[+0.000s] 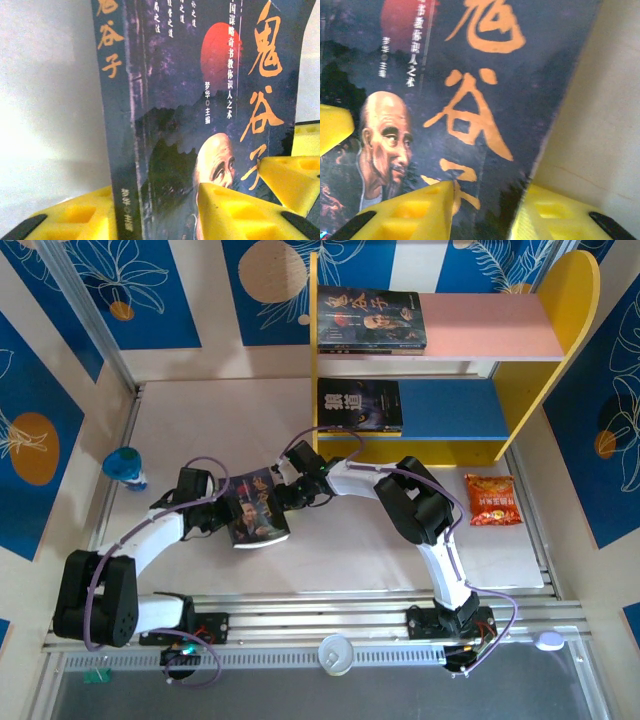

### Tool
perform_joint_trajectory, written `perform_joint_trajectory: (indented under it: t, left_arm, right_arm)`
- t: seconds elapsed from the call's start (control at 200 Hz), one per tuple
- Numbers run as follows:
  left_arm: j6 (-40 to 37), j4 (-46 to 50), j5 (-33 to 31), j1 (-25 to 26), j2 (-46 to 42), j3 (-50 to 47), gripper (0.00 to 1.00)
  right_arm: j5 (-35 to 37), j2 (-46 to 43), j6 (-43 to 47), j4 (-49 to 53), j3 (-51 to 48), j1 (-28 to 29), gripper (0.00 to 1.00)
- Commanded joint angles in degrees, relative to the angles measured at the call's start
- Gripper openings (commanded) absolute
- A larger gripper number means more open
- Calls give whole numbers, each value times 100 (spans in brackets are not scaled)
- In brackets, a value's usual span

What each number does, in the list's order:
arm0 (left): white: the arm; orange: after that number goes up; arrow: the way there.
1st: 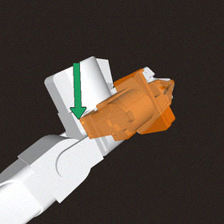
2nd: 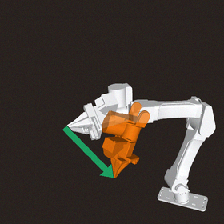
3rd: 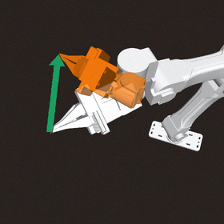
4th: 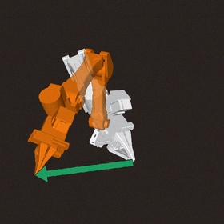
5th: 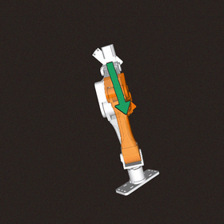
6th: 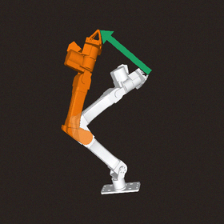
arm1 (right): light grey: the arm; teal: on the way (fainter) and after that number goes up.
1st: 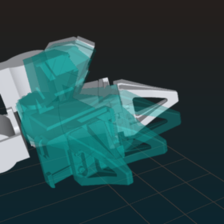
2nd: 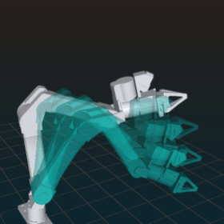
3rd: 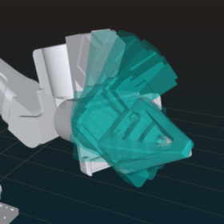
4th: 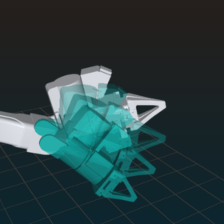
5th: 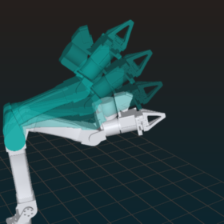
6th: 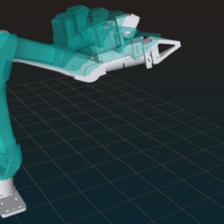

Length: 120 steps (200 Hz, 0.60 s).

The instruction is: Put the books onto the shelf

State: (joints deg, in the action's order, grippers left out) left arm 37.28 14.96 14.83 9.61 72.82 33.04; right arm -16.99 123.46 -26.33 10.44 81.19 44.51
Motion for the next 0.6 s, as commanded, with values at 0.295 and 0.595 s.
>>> perform_joint_trajectory:
  t: [0.295,0.595]
  left_arm:
    - [-43,-433,528,57,-138,45,27]
    - [-129,-135,277,53,-290,146,13]
  right_arm:
    - [-366,241,-77,299,-199,49,42]
    - [-237,64,-35,311,-313,-89,48]
